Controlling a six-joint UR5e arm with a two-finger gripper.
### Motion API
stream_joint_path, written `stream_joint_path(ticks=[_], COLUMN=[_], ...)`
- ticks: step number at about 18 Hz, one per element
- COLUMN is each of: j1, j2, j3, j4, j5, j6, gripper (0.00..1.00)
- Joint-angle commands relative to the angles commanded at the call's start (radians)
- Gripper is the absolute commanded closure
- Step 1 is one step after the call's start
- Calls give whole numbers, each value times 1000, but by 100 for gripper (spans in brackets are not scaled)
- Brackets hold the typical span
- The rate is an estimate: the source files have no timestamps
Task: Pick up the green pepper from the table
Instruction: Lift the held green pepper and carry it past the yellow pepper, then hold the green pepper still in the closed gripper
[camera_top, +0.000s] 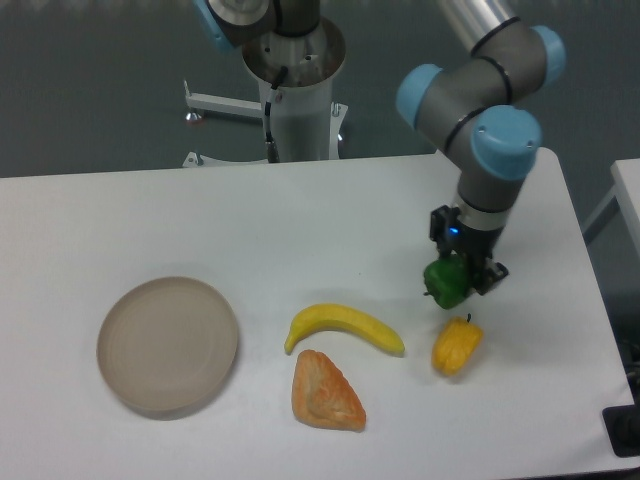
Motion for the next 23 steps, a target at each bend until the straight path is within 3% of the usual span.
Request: stream_joint_path(ticks=[3, 23], j1=[15, 29], j2=[-35, -58], j3=[57, 89], j4=[-3, 1], j5=[-2, -14], j6=[2, 0], gripper=[51, 51])
